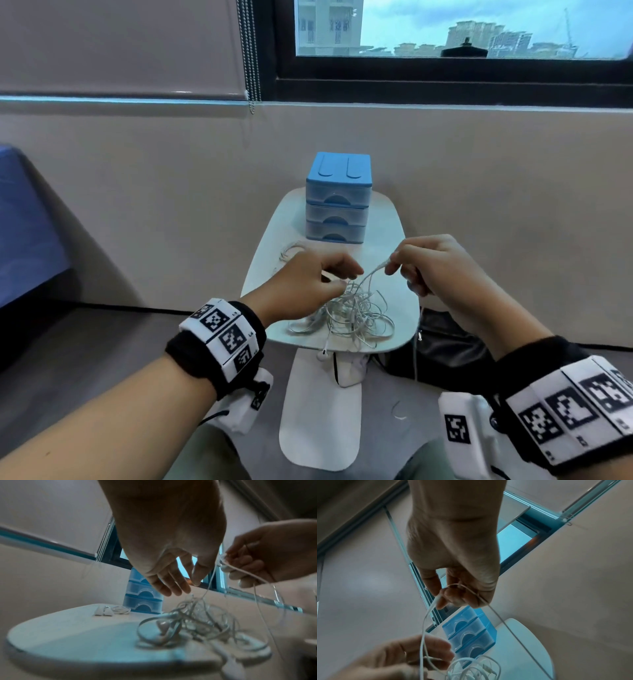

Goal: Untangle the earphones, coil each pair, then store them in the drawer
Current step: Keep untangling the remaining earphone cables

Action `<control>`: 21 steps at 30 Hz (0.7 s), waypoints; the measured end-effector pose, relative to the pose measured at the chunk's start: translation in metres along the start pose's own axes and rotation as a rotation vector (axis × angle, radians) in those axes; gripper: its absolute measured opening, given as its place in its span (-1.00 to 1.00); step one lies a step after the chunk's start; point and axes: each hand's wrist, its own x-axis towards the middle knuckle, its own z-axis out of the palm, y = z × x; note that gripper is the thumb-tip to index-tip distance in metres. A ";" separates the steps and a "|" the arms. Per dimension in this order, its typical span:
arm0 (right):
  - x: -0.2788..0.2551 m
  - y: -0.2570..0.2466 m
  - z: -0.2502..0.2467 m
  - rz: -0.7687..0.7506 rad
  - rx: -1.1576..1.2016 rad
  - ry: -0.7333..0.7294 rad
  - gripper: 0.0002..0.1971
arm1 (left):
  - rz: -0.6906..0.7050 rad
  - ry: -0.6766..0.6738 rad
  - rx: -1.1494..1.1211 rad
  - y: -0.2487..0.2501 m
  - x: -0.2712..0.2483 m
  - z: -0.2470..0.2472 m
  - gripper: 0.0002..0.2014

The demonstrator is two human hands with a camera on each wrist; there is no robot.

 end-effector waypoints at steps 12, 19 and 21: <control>0.000 0.015 -0.006 -0.005 -0.002 0.086 -0.72 | -0.057 0.065 0.205 -0.023 0.001 0.028 -0.89; 0.005 0.015 -0.019 0.096 -0.375 -0.154 -0.69 | -0.066 0.180 0.108 -0.016 0.005 0.019 -0.80; 0.005 0.013 -0.016 0.137 -0.448 -0.178 -0.60 | -0.060 0.200 0.076 -0.012 0.005 0.016 -0.79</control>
